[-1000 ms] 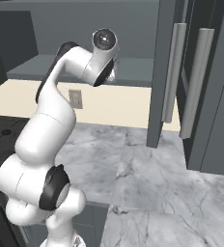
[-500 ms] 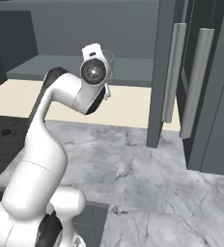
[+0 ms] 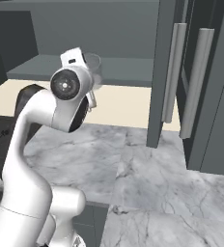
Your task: There is a bowl on the dining counter. Grab a lemon wedge from the fridge and place it in the bowl. Then get the liquor bottle and glass cup from the cabinet and place them next to the bowl.
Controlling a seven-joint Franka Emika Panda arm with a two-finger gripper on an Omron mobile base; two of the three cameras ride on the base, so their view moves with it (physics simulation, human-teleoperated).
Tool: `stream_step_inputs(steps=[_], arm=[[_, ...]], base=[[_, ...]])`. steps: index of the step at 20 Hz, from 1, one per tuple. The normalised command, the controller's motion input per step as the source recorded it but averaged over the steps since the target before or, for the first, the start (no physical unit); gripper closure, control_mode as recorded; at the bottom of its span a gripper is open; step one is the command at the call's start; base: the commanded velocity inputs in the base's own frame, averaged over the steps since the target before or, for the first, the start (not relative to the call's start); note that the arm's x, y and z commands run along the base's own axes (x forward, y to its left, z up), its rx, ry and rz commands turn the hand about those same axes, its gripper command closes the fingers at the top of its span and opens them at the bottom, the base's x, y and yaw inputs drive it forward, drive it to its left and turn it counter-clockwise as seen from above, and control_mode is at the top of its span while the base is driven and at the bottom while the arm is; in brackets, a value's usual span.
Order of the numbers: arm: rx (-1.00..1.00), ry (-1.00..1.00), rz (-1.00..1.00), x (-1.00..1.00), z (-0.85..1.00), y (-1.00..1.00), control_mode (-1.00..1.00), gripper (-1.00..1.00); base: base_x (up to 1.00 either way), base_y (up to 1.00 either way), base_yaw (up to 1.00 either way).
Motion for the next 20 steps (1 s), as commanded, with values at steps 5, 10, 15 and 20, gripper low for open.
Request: stream_step_inputs(steps=[5,10,15,20], arm=[[0.00,0.21,-0.03,-0.39,0.05,0.51,-1.00,1.00],[-0.05,0.25,-0.01,-0.05,-0.08,0.37,-1.00,1.00],[-0.06,0.09,0.00,0.00,-0.08,0.11,-1.00,1.00],[-0.01,-0.03,0.00,-0.18,-0.02,0.01,-1.00,1.00]], base=[[0.00,0.00,0.00],[0.00,0.00,0.00],[0.00,0.00,0.00],[0.00,0.00,0.00]])
